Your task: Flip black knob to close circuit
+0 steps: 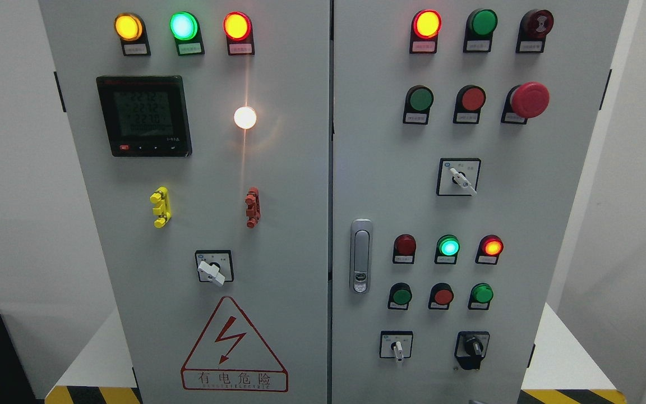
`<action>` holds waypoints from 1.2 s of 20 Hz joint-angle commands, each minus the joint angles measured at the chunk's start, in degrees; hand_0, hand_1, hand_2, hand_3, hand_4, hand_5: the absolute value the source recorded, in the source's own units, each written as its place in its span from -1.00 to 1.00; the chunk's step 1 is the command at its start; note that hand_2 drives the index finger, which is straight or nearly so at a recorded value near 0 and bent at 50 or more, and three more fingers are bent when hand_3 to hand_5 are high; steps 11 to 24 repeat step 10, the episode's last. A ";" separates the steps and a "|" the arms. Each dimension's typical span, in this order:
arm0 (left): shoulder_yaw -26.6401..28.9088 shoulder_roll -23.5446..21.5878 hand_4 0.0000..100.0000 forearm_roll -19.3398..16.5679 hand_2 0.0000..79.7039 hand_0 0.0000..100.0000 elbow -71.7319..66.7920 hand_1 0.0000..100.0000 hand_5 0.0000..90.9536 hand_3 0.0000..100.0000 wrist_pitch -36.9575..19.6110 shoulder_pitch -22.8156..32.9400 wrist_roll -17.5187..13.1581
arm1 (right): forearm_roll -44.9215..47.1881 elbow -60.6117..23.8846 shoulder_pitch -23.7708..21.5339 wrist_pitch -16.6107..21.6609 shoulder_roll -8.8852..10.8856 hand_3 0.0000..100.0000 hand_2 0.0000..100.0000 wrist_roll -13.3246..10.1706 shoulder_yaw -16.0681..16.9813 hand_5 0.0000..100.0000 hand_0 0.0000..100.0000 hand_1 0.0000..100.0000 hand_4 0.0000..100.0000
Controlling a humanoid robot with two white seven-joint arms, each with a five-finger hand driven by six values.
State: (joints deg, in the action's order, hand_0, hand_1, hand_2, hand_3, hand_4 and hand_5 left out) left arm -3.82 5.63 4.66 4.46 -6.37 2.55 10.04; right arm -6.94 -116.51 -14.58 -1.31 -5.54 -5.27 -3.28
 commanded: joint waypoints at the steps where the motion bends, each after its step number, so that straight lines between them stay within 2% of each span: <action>1: -0.05 0.00 -1.00 0.00 -1.00 -0.76 0.02 0.11 -1.00 -1.00 -0.04 0.00 0.07 | 4.92 -1.52 -2.20 1.14 -0.88 -0.98 -1.00 0.79 0.20 -1.00 -1.00 -1.00 -1.00; 6: 0.04 0.00 -1.00 0.00 -1.00 -0.76 0.02 0.11 -1.00 -1.00 -0.04 0.00 -0.02 | 7.46 -2.75 -3.61 2.98 -0.88 -1.00 -1.00 0.87 0.20 -1.00 -1.00 -1.00 -1.00; 10: 0.04 0.00 -1.00 0.00 -1.00 -0.76 0.02 0.11 -1.00 -1.00 -0.04 0.00 0.07 | 9.14 -3.02 -4.75 3.07 -0.79 -1.00 -1.00 2.02 0.20 -1.00 -1.00 -1.00 -1.00; 24: 0.04 0.00 -1.00 0.00 -1.00 -0.76 0.02 0.11 -1.00 -1.00 -0.04 0.00 0.07 | 9.14 -3.02 -4.75 3.07 -0.79 -1.00 -1.00 2.02 0.20 -1.00 -1.00 -1.00 -1.00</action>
